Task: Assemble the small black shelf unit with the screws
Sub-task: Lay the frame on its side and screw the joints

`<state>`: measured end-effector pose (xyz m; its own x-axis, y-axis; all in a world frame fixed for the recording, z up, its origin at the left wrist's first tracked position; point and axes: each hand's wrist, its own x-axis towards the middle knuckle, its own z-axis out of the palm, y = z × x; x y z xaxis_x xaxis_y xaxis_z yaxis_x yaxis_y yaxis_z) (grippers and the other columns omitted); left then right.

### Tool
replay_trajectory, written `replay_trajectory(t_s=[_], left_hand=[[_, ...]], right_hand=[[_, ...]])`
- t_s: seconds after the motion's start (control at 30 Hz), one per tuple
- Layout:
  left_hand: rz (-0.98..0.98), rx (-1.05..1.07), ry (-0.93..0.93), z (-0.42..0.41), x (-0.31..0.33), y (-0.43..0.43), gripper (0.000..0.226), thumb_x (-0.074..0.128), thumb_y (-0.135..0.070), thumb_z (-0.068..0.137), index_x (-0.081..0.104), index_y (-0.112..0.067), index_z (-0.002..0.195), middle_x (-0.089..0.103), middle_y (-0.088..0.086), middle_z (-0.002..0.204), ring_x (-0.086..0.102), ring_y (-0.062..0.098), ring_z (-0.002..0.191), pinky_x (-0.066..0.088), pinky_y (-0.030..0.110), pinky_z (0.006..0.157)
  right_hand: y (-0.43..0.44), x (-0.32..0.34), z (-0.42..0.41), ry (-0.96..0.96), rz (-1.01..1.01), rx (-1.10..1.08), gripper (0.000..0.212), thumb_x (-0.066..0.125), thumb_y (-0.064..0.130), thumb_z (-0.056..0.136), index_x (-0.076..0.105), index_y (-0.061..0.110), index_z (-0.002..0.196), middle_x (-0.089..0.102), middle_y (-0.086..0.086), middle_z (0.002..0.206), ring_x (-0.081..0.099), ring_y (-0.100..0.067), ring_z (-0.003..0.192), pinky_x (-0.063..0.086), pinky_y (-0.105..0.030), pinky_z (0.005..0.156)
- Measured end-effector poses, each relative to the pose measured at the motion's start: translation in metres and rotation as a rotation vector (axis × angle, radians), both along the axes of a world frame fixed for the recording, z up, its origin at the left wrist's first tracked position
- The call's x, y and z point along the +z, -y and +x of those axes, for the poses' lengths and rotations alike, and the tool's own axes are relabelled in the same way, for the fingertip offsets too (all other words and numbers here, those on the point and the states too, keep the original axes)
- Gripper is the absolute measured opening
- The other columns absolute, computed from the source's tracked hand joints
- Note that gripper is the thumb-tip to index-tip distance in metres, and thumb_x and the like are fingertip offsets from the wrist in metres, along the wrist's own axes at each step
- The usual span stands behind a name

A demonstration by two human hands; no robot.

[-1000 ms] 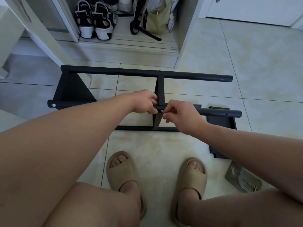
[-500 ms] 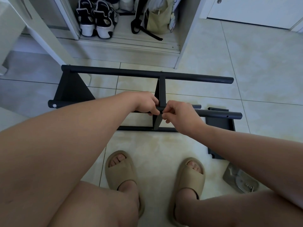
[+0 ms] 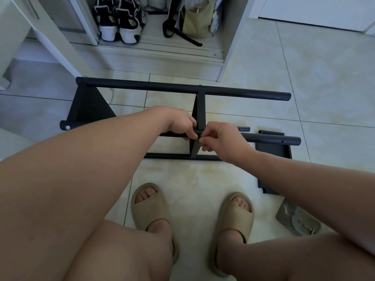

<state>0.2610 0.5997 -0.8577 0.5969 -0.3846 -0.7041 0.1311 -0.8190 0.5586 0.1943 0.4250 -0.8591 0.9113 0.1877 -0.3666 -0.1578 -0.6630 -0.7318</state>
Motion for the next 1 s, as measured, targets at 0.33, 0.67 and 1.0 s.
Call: replay_trajectory(t_s=[0.33, 0.67, 1.0], left_hand=[[-0.02, 0.025, -0.018, 0.0012, -0.004, -0.0019, 0.023, 0.069, -0.024, 0.093, 0.071, -0.018, 0.116, 0.072, 0.01, 0.117, 0.06, 0.028, 0.119, 0.039, 0.045, 0.112], [-0.012, 0.012, -0.01, 0.0018, -0.0063, -0.0032, 0.026, 0.068, -0.025, 0.093, 0.07, -0.018, 0.118, 0.072, 0.009, 0.116, 0.061, 0.028, 0.119, 0.04, 0.047, 0.112], [-0.009, 0.018, -0.02, 0.002, -0.0062, -0.0034, 0.026, 0.069, -0.026, 0.094, 0.068, -0.02, 0.119, 0.072, 0.007, 0.113, 0.063, 0.023, 0.115, 0.039, 0.046, 0.112]], right_hand=[[0.0016, -0.0023, 0.0017, -0.062, 0.118, -0.058, 0.019, 0.065, 0.0, 0.092, 0.063, 0.014, 0.079, 0.075, -0.007, 0.073, 0.075, -0.024, 0.072, 0.063, -0.044, 0.08], [-0.0046, 0.0004, -0.0008, -0.09, 0.195, -0.128, 0.019, 0.064, -0.002, 0.095, 0.061, 0.008, 0.078, 0.071, -0.005, 0.067, 0.071, -0.018, 0.062, 0.063, -0.035, 0.071], [-0.0001, 0.0044, -0.0012, -0.146, 0.304, -0.155, 0.014, 0.063, -0.004, 0.096, 0.062, 0.002, 0.083, 0.072, -0.006, 0.067, 0.072, -0.019, 0.063, 0.064, -0.033, 0.07]])
